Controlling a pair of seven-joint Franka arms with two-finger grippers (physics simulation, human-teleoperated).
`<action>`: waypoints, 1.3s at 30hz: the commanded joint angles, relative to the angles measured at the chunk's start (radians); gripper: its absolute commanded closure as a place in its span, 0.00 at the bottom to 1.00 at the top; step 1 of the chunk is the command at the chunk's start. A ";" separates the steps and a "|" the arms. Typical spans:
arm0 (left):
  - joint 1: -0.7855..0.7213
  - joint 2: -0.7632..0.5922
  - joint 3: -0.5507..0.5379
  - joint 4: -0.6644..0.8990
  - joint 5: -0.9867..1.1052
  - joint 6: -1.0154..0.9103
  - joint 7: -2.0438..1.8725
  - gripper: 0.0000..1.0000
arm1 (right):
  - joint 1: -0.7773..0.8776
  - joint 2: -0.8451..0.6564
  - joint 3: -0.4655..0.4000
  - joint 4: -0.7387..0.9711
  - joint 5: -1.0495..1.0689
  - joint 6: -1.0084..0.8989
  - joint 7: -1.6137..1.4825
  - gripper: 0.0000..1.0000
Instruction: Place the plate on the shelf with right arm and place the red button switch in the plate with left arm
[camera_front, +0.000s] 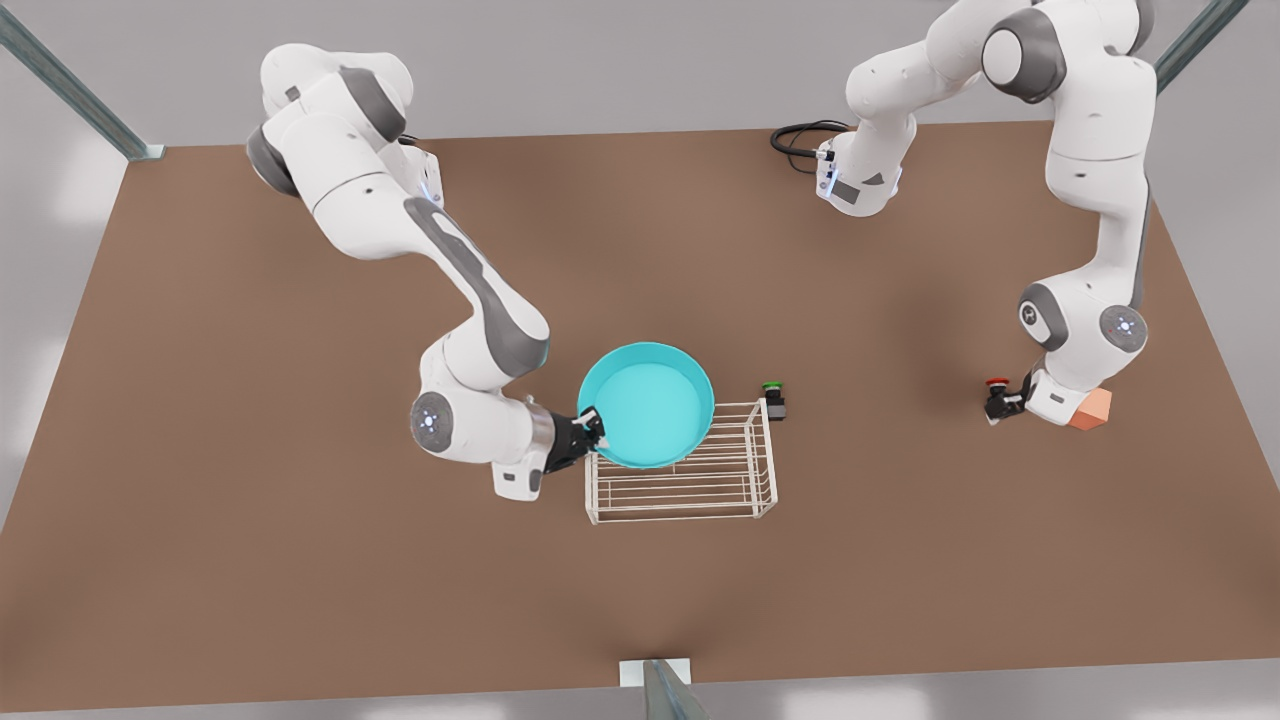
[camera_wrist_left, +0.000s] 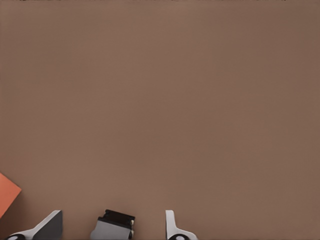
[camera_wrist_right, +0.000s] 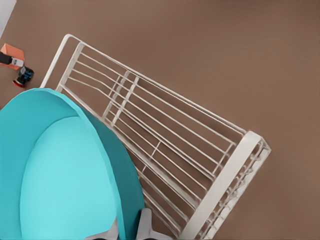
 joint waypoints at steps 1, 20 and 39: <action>0.000 0.000 -0.001 -0.016 0.002 0.071 0.074 0.00 | 0.005 0.006 -0.003 0.011 -0.001 0.091 0.442 0.74; 0.003 0.018 0.001 -0.037 0.001 0.088 0.072 0.61 | 0.010 -0.439 -0.503 -0.239 -0.385 -0.348 0.158 0.00; -0.445 -0.025 -0.087 0.517 0.056 -0.647 -0.575 0.61 | -0.062 -0.439 -0.503 -0.253 -0.500 -0.465 0.111 0.00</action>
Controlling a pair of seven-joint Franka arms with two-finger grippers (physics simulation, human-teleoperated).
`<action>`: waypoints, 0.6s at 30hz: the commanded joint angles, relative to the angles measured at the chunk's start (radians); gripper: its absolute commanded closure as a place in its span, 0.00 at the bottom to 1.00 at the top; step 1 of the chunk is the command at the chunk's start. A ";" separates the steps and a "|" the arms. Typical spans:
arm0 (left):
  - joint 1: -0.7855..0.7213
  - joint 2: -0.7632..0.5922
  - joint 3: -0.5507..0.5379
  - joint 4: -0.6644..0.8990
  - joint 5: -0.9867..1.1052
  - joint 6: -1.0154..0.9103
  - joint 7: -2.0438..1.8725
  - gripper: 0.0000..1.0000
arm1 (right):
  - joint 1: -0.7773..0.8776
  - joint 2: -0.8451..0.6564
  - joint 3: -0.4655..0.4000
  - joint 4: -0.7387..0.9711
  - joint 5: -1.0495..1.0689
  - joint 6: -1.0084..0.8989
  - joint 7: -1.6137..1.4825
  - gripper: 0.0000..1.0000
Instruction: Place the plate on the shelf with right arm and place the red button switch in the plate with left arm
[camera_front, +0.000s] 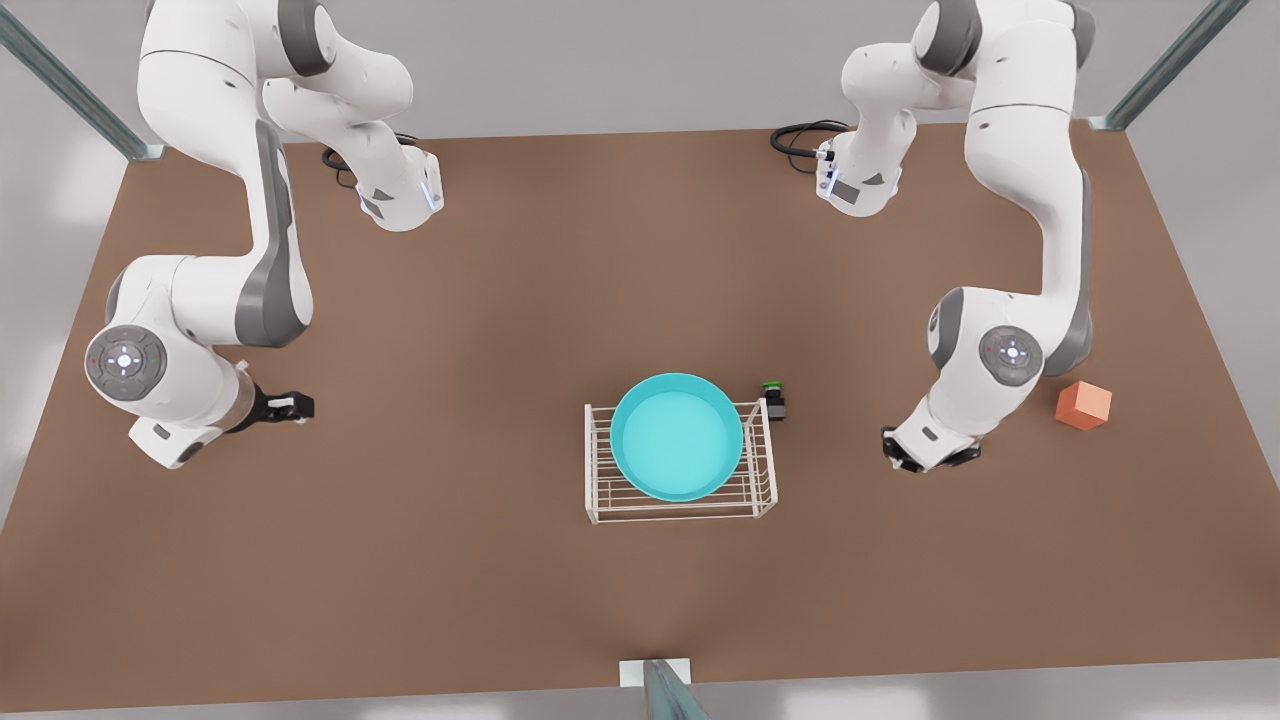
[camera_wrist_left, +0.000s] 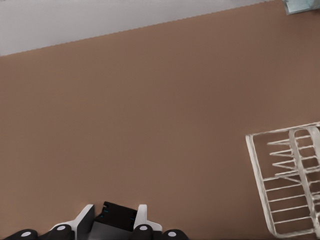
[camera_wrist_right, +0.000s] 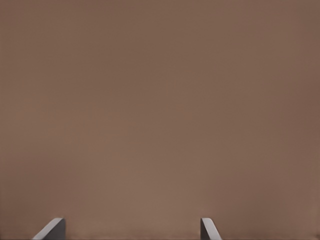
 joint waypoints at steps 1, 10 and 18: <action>-0.039 -0.001 -0.019 0.045 -0.019 -0.191 -0.461 0.61 | 0.000 -0.001 -0.001 0.001 -0.001 -0.014 -0.058 0.00; -0.256 0.182 -0.205 0.400 -0.016 -0.211 -1.134 0.61 | 0.000 -0.001 0.000 0.001 -0.004 -0.014 -0.058 0.00; -0.301 0.249 -0.195 0.404 0.029 -0.059 -1.131 0.00 | 0.000 0.001 0.000 0.001 -0.002 -0.014 -0.058 0.00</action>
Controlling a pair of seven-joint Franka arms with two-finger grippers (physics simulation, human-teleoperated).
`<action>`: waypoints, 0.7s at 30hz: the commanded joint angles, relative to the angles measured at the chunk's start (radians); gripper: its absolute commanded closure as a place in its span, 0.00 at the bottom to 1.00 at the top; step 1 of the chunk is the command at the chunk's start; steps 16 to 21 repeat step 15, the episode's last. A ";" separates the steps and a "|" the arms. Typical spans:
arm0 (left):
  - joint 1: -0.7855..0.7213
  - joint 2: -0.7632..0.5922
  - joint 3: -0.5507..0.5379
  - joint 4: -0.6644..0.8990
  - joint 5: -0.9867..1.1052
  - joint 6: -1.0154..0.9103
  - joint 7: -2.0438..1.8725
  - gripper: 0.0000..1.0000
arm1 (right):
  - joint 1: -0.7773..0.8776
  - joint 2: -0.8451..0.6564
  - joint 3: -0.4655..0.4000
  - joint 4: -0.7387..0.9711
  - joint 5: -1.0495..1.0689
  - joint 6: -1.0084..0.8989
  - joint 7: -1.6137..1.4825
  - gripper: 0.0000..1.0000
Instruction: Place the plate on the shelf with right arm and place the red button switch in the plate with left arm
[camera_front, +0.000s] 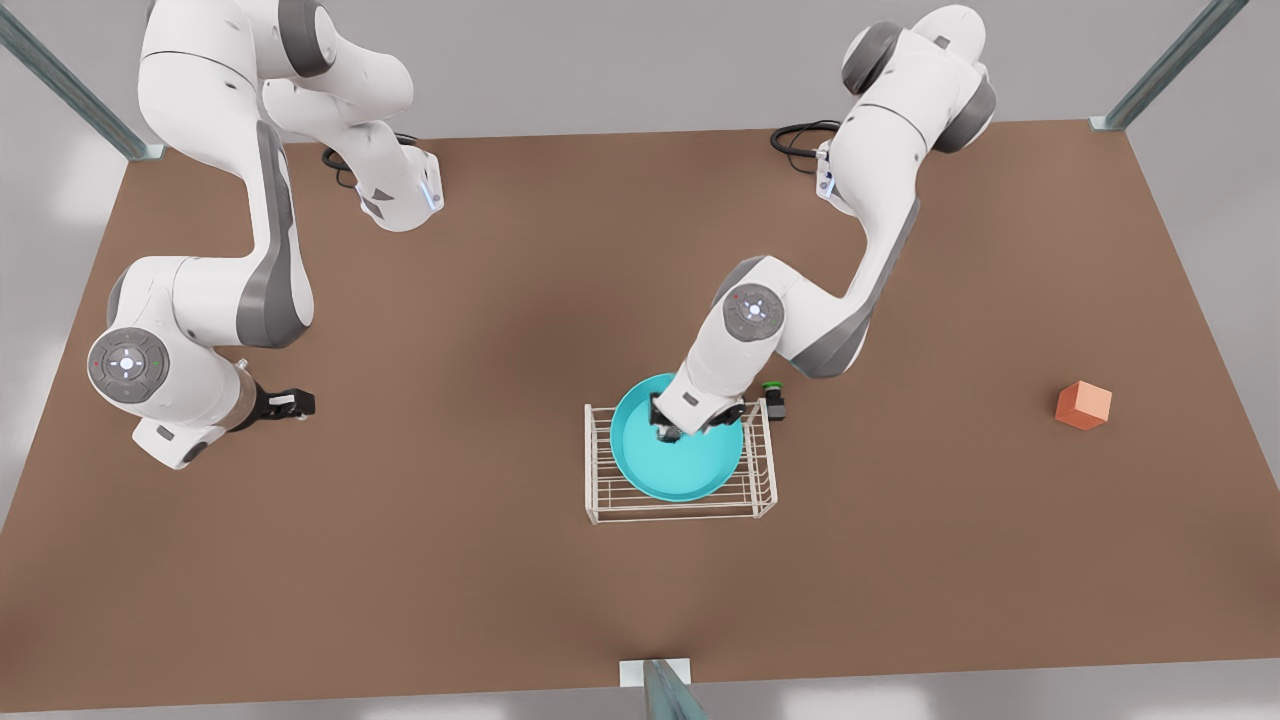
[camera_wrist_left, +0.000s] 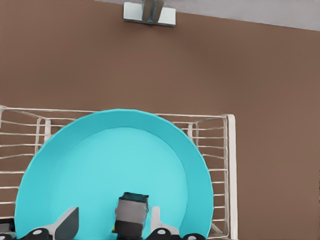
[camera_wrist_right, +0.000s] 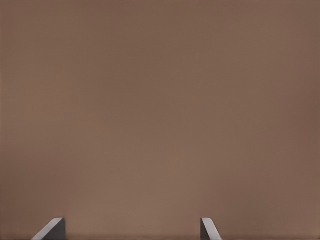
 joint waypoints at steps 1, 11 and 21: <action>0.000 0.001 0.000 0.001 0.021 0.052 -0.459 0.00 | 0.000 -0.001 0.000 0.000 0.001 -0.001 -0.022 0.00; 0.297 -0.399 0.284 -0.131 -0.133 -0.634 0.846 0.00 | 0.000 -0.001 0.000 0.000 0.001 -0.001 -0.020 0.00; 0.283 -0.522 0.280 -0.355 -0.129 -0.432 0.856 0.00 | 0.000 -0.001 0.000 0.000 0.002 -0.001 -0.020 0.00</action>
